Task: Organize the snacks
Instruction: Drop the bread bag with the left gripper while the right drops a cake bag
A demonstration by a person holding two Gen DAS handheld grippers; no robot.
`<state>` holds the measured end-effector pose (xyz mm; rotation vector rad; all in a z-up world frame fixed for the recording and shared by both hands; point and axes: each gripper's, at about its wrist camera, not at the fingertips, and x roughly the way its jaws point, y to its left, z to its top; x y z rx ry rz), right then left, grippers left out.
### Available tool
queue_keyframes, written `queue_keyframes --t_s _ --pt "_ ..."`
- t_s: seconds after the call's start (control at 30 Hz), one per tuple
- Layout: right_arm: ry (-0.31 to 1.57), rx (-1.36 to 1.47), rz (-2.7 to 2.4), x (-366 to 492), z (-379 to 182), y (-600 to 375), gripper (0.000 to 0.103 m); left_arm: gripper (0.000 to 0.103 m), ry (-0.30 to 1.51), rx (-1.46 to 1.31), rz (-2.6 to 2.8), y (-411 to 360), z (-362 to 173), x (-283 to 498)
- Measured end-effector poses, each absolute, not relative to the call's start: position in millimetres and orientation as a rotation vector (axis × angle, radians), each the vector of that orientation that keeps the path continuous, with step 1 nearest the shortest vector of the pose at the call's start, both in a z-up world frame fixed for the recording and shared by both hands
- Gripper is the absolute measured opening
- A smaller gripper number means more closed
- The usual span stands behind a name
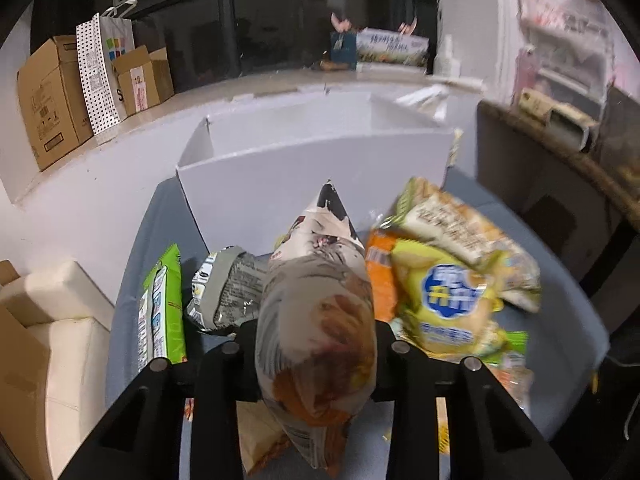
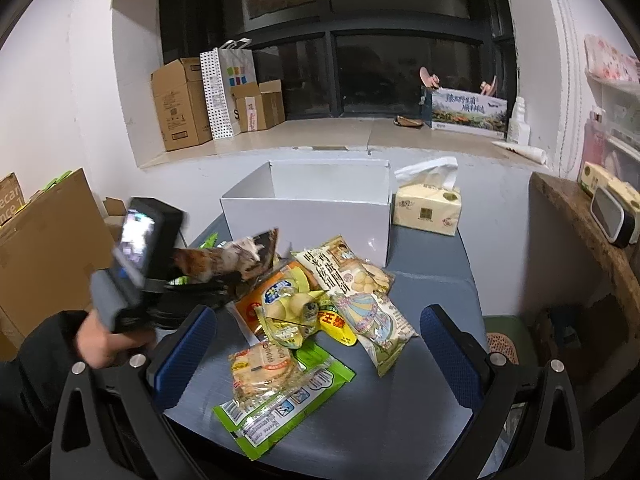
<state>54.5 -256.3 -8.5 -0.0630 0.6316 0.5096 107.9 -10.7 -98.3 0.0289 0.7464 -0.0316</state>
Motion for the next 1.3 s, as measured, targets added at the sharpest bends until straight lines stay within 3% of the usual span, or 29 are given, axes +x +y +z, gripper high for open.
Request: queue_keyframes --t_s 0.37,0.7,0.77,0.8,0.83,1.07,1.3 --pt "0.746 -0.178 0.497 136 -54 -256 0.103 0.038 0.570 -0.061 -0.109 11 -35 19" --pt "0.835 -0.431 0.565 200 -120 -198 0.102 0.038 0.537 -0.087 -0.097 26 -25 1" --pt "0.863 -0.420 0.581 207 -127 -194 0.075 0.039 0.540 -0.092 -0.094 28 -27 0" --pt "0.895 -0.351 0.619 212 -127 -199 0.055 0.039 0.541 -0.095 -0.090 30 -28 0" --pt "0.908 -0.311 0.616 214 -125 -204 0.046 0.039 0.540 -0.096 -0.085 31 -29 -1" --pt "0.820 -0.130 0.609 187 -90 -250 0.044 0.039 0.519 -0.132 -0.078 39 -29 4" --pt "0.716 0.117 0.636 189 -23 -262 0.044 0.039 0.452 -0.166 -0.078 45 -4 66"
